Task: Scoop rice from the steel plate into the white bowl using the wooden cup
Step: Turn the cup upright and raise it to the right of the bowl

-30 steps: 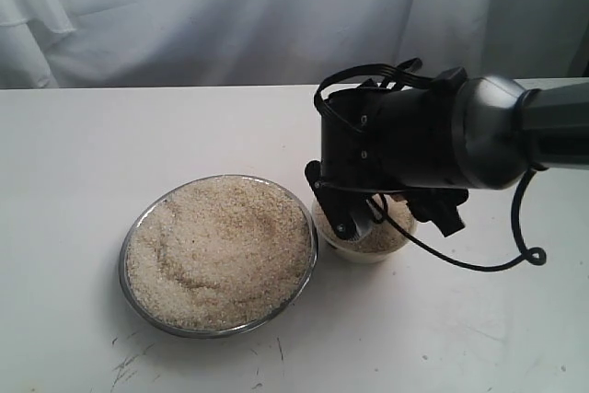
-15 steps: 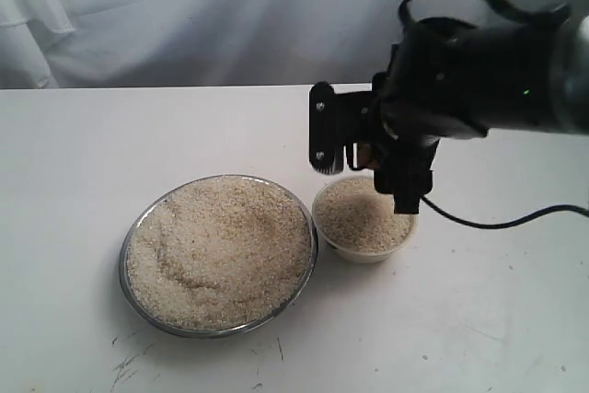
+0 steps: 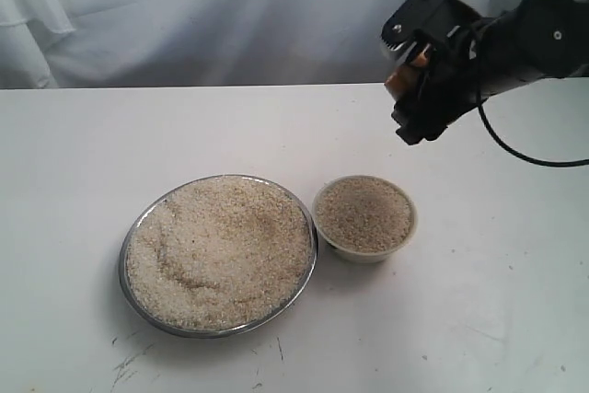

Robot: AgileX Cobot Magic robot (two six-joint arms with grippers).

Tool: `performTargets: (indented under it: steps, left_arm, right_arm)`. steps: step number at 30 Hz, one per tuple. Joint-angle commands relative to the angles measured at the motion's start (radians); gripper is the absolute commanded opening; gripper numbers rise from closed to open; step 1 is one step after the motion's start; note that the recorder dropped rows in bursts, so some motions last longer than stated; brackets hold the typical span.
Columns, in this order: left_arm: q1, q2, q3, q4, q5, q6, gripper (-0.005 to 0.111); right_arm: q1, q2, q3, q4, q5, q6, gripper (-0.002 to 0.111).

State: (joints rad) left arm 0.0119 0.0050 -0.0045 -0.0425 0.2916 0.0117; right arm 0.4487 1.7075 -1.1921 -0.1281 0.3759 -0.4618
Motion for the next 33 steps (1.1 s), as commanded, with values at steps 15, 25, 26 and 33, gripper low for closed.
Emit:
performTargets:
  steps: [15,25,26,33]
  left_arm:
    - [-0.002,-0.005,0.005,-0.001,-0.006,-0.003,0.000]
    - [-0.002,-0.005,0.005,-0.001,-0.006,-0.003,0.000]
    - [-0.002,-0.005,0.005,-0.001,-0.006,-0.003,0.000]
    - [-0.002,-0.005,0.005,-0.001,-0.006,-0.003,0.000]
  right_arm:
    - [-0.060,-0.012,0.419,0.446,-0.855,0.046,0.000]
    - [-0.061,0.102,0.483,0.311,-1.150,0.238,0.000]
    - [-0.061,0.121,0.483,0.308,-1.197,0.250,0.000]
    - [-0.136,0.243,0.450,0.182,-1.319,0.325,0.000]
